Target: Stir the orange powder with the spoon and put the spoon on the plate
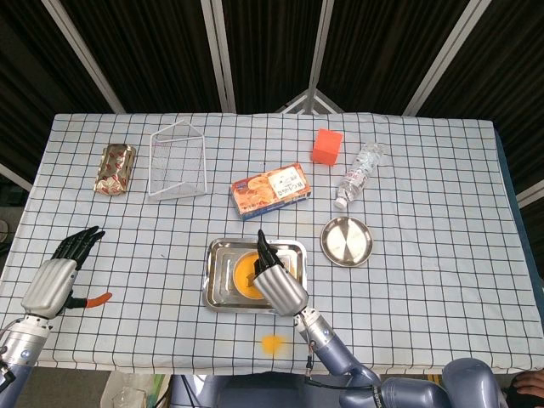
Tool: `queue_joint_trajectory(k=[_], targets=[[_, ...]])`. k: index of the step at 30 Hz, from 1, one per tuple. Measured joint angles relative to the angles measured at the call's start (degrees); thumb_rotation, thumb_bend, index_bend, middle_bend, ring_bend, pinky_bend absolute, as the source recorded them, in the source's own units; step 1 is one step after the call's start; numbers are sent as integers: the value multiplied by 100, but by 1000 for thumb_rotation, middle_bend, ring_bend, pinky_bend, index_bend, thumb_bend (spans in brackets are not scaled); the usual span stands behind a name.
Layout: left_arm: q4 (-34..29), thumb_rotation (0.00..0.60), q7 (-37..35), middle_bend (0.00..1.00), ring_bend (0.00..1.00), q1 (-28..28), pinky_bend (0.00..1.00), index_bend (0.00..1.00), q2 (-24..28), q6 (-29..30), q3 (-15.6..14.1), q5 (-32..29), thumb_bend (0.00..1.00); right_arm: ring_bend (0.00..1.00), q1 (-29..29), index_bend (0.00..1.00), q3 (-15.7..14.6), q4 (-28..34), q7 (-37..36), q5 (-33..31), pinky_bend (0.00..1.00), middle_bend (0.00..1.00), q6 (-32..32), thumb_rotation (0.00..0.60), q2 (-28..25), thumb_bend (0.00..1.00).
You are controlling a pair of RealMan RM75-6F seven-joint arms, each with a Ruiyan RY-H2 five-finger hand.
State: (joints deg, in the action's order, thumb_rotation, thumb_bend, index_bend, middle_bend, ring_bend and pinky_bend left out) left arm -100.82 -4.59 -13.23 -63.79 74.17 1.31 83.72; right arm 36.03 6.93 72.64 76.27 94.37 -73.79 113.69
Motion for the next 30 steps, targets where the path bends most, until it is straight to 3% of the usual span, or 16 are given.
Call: queue_joint_trajectory(k=[20, 30], targets=[[-17, 600, 13, 0, 0, 2, 20, 0, 4, -6, -3, -6, 0, 209, -125, 927, 59, -290, -180, 68, 87, 493, -158, 600, -206, 848], [-21, 600, 31, 0, 0, 2, 20, 0, -1, -6, -7, -3, 0, 209, -98, 927, 130, -48, -197, 106, 93, 494, -187, 600, -237, 849]])
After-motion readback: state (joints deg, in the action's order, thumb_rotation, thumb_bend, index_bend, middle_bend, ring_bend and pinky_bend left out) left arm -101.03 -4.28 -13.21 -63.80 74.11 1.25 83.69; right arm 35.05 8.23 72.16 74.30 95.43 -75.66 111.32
